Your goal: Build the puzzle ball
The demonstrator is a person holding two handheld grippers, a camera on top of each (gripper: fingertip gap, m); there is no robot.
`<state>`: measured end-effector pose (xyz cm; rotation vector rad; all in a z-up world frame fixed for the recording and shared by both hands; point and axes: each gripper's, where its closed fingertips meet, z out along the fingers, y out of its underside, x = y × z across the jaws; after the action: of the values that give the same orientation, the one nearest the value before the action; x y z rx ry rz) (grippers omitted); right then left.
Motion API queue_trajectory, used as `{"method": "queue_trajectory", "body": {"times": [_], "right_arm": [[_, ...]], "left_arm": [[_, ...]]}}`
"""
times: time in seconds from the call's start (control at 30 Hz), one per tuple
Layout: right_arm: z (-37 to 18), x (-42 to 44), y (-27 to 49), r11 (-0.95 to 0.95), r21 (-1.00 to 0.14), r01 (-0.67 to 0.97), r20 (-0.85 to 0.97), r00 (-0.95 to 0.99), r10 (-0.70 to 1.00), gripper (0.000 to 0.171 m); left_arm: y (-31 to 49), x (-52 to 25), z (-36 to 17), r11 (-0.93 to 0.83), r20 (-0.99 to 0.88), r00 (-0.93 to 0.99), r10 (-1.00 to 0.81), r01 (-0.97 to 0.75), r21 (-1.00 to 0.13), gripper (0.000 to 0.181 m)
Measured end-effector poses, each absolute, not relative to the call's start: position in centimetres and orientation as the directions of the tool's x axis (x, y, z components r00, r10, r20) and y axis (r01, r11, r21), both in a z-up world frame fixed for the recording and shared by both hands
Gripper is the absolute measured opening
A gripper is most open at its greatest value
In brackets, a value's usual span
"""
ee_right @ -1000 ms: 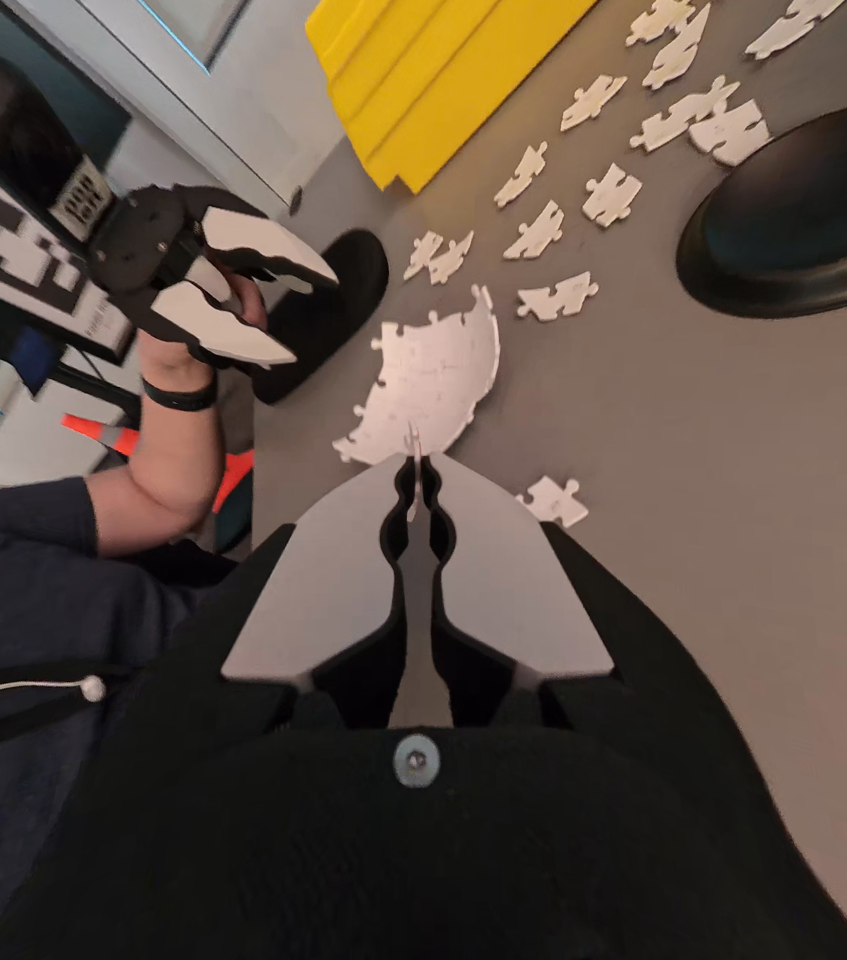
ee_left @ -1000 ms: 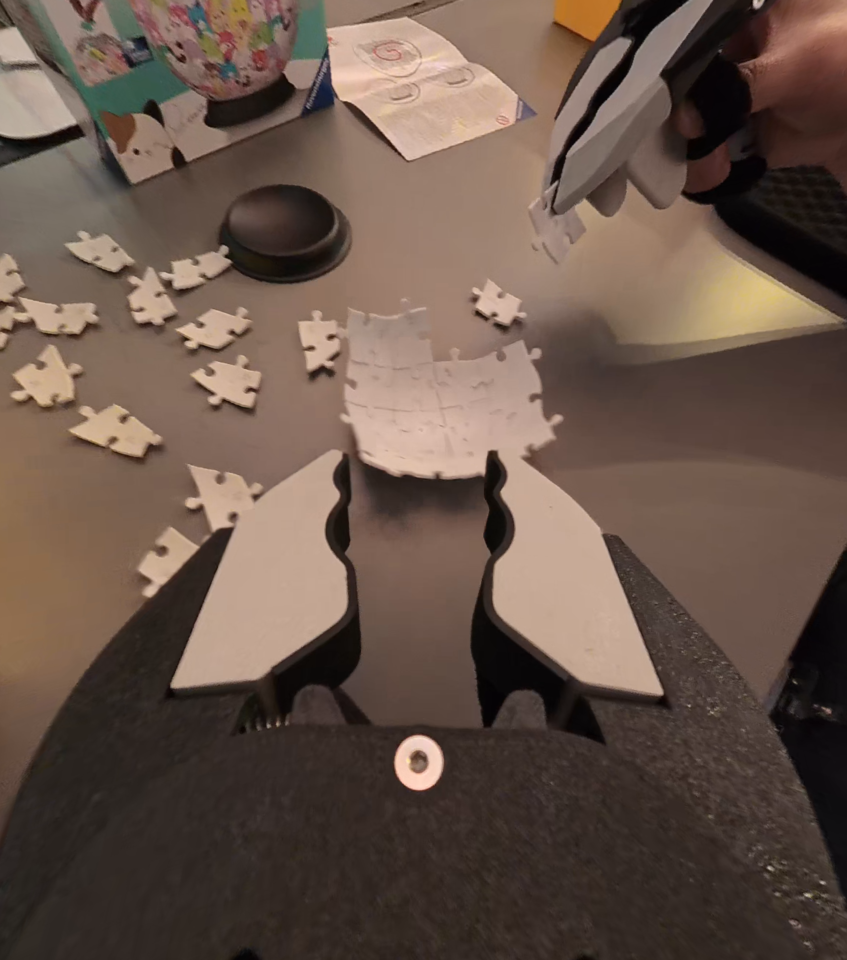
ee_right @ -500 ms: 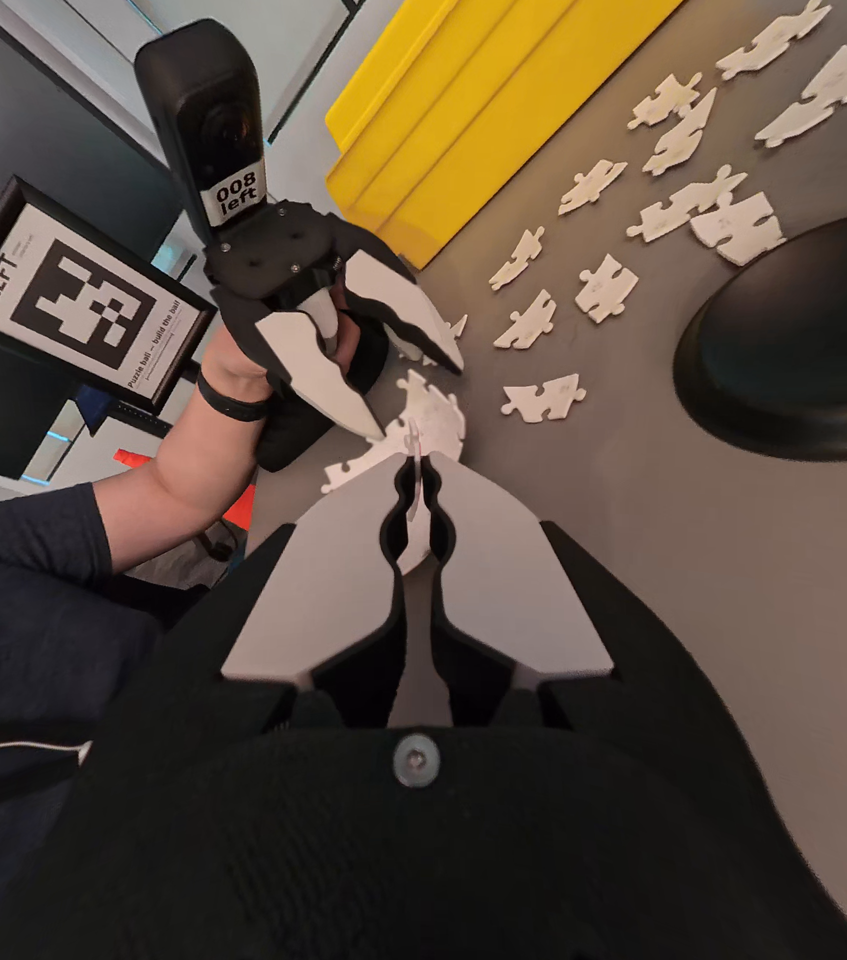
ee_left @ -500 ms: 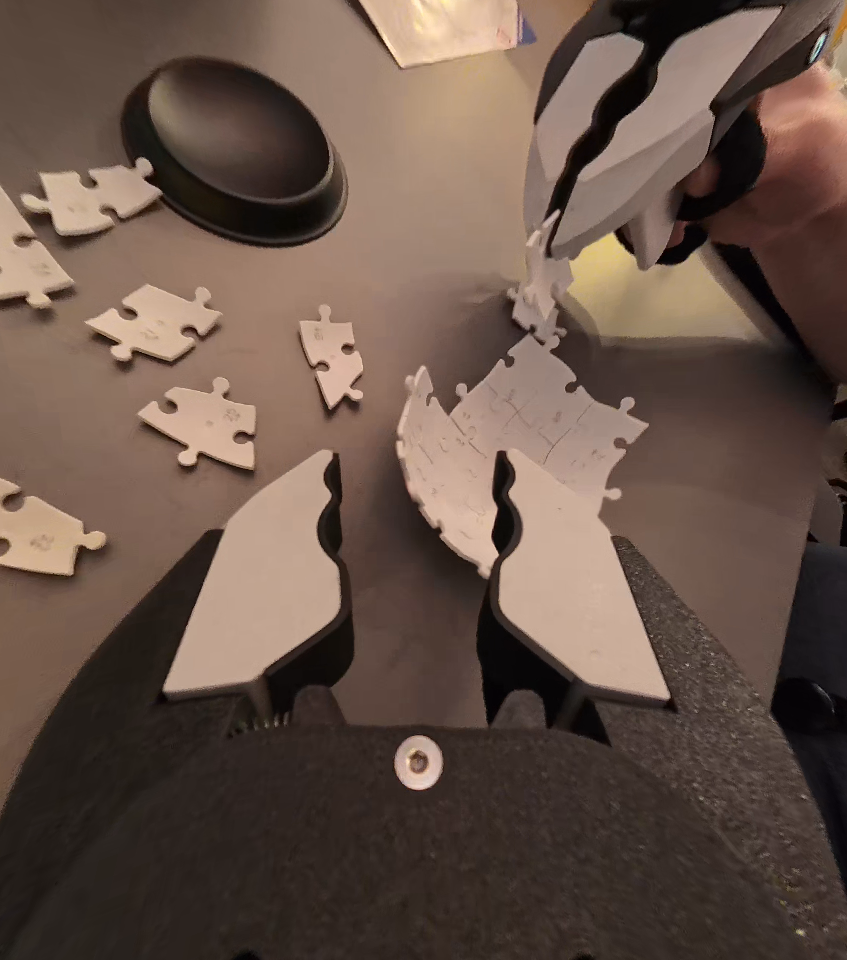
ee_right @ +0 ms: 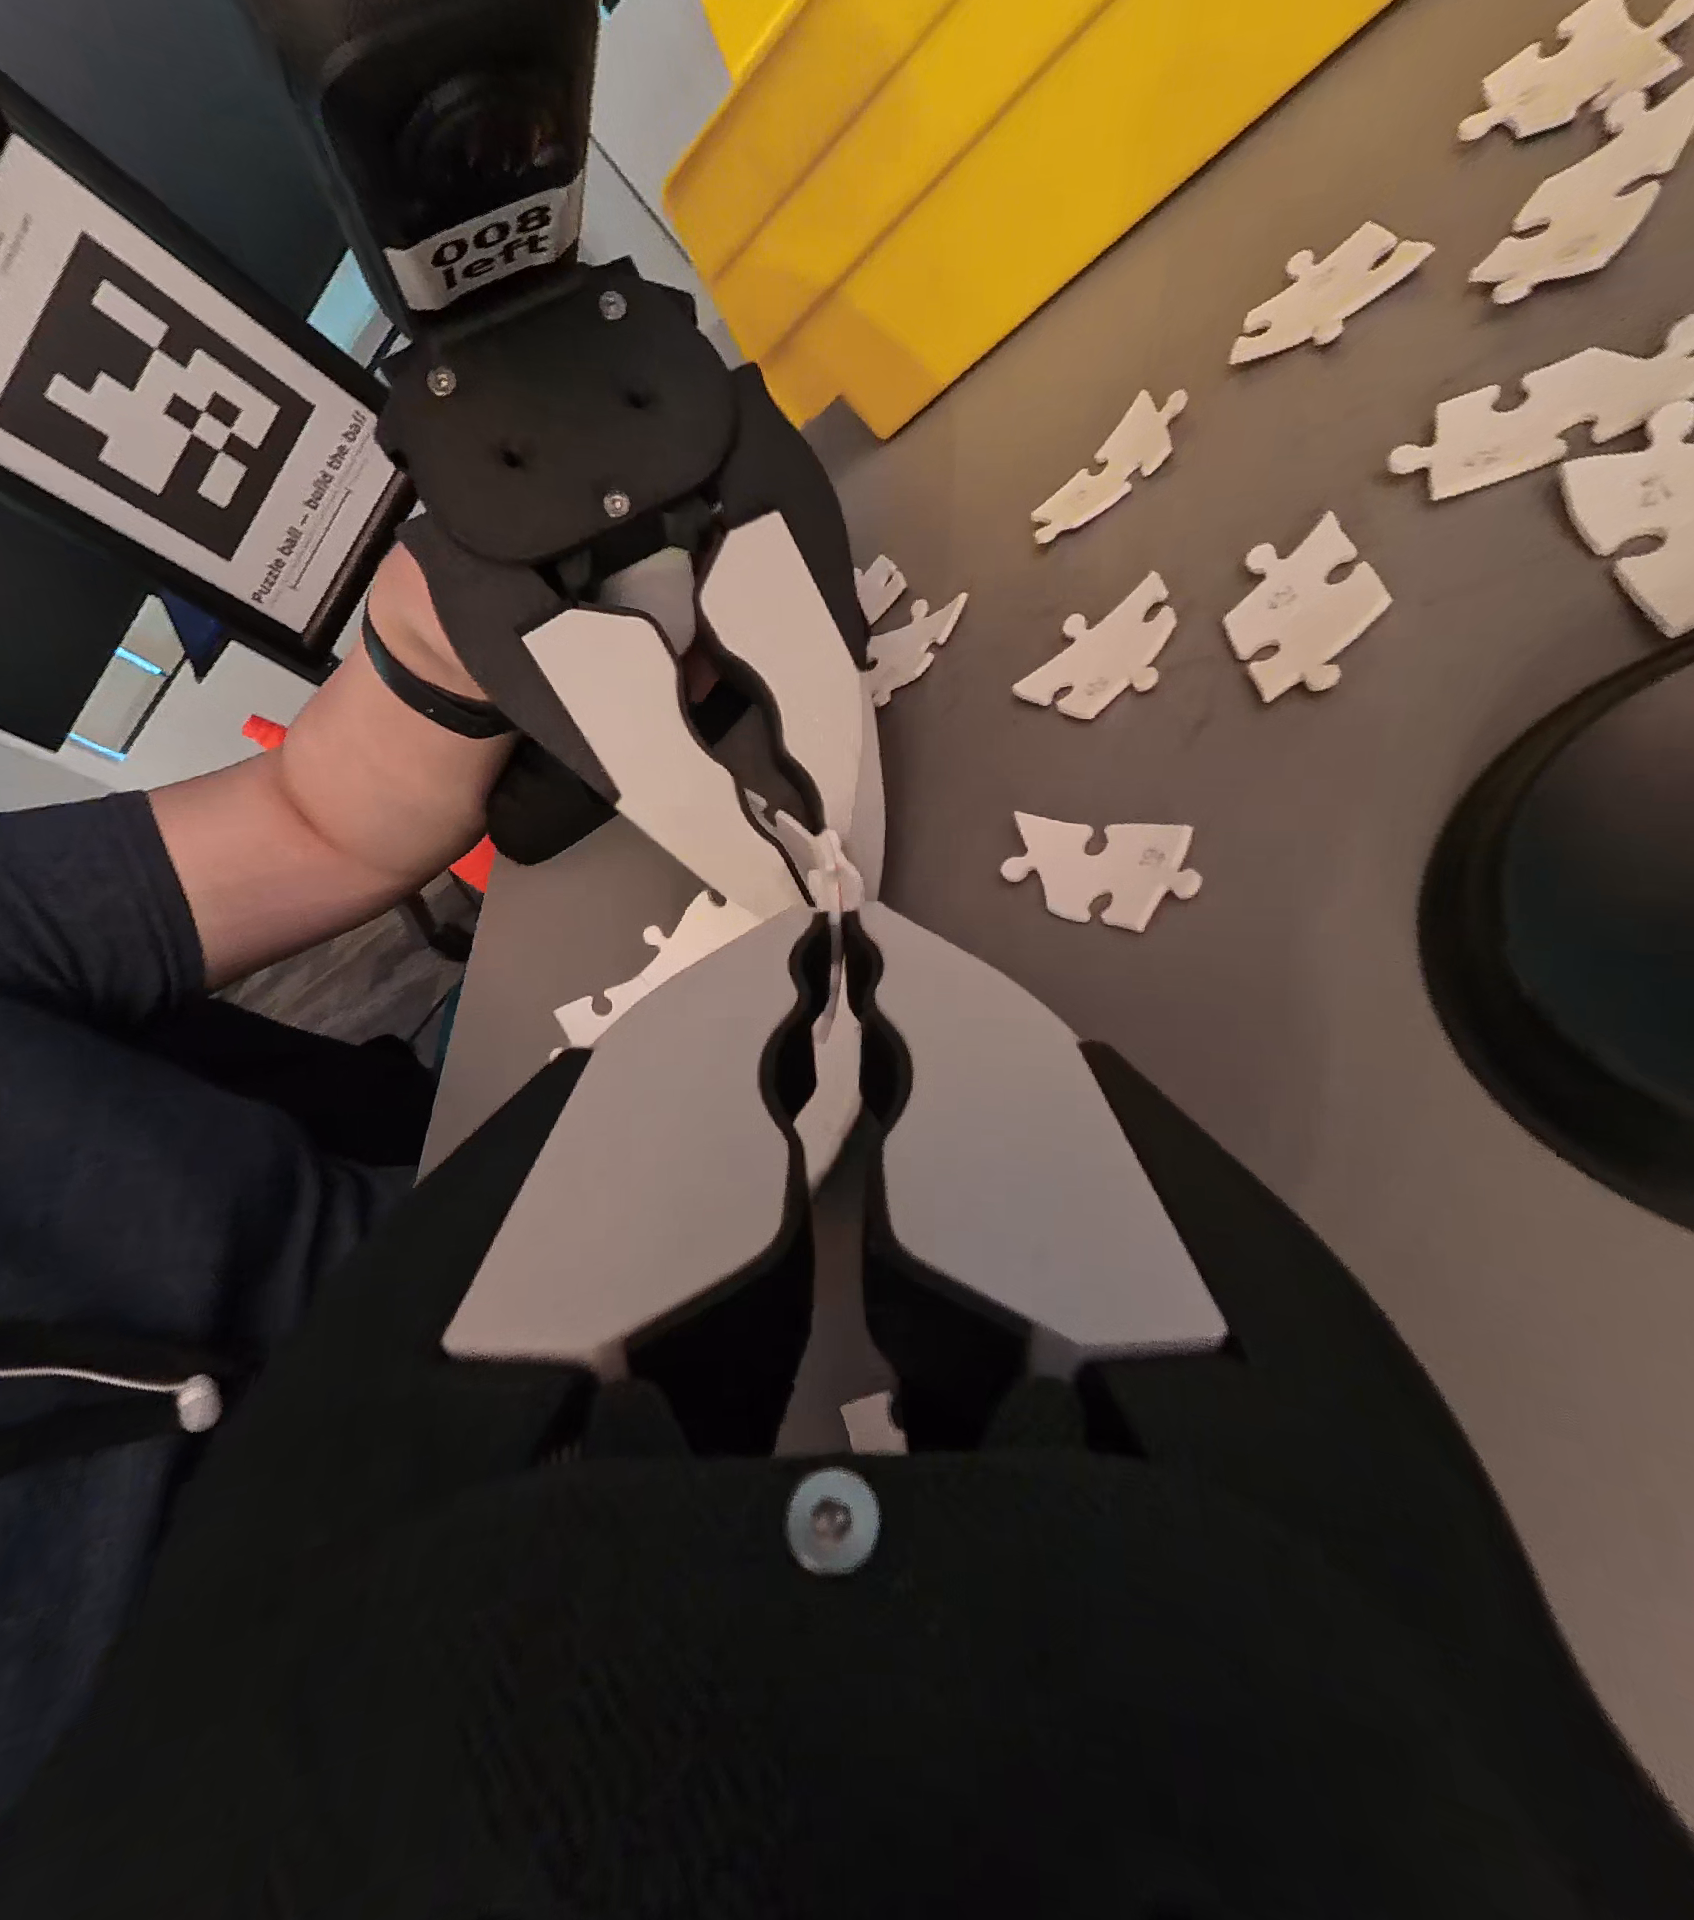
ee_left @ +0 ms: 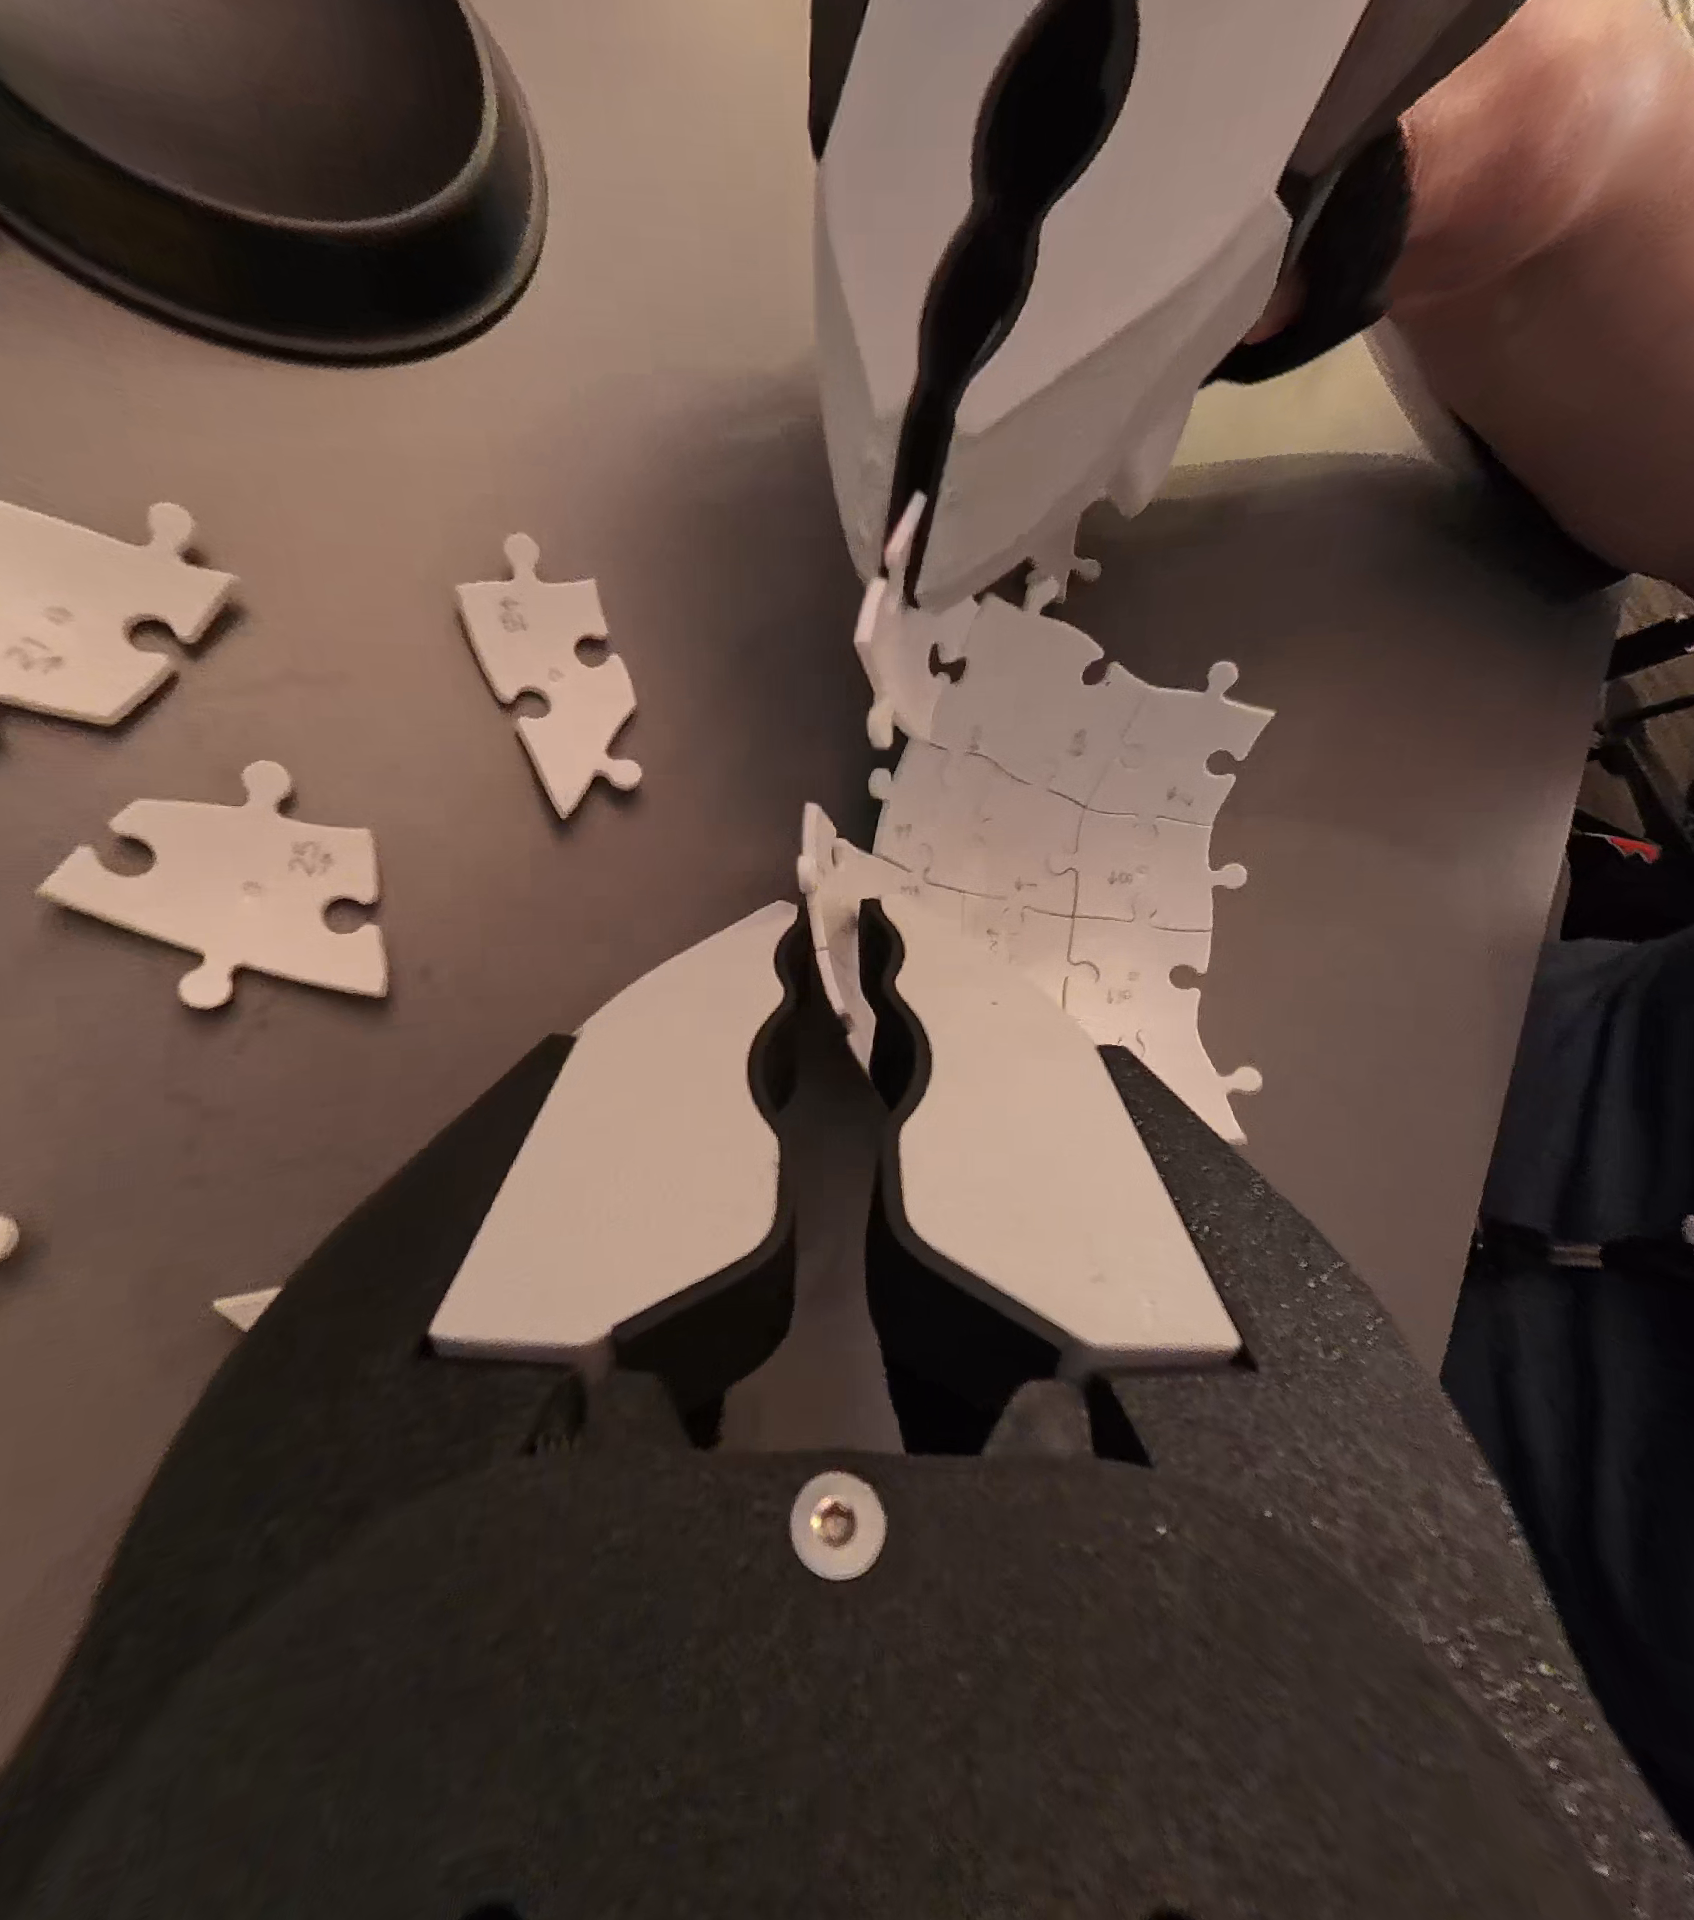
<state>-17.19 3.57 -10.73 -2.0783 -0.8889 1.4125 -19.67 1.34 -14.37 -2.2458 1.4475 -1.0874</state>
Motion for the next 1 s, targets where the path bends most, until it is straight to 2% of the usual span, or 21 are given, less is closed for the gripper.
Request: {"method": "queue_trajectory", "body": {"times": [0.13,0.2,0.4,0.53,0.67,1.0], "right_arm": [[-10.7,-17.2,3.0,-0.689,-0.678,0.255,-0.648,0.235,0.725,0.003],[-10.9,-17.0,2.9,-0.680,-0.683,0.267,-0.633,0.248,0.734,0.003],[-11.7,-17.0,3.0,-0.726,-0.642,0.248,-0.685,0.239,0.688,0.003],[-11.9,-16.6,3.2,-0.733,-0.644,0.216,-0.683,0.269,0.679,0.003],[-11.5,-16.9,3.0,-0.737,-0.651,0.181,-0.694,0.252,0.675,0.003],[-12.7,-17.6,2.7,-0.689,-0.681,0.248,-0.616,0.315,0.722,0.003]], "left_arm": [[1.3,-19.4,-14.7,-0.489,0.489,0.224,-0.843,-0.697,-0.524,0.022],[1.0,-19.1,-14.5,-0.497,0.522,0.203,-0.829,-0.695,-0.519,0.023],[0.7,-18.8,-14.6,-0.520,0.581,0.200,-0.789,-0.721,-0.459,0.013],[0.8,-18.7,-14.5,-0.528,0.587,0.203,-0.784,-0.715,-0.458,0.006],[0.6,-18.9,-14.8,-0.563,0.612,0.216,-0.761,-0.690,-0.455,0.006],[1.2,-19.1,-14.6,-0.643,0.672,0.240,-0.700,-0.621,-0.448,0.005]]}}
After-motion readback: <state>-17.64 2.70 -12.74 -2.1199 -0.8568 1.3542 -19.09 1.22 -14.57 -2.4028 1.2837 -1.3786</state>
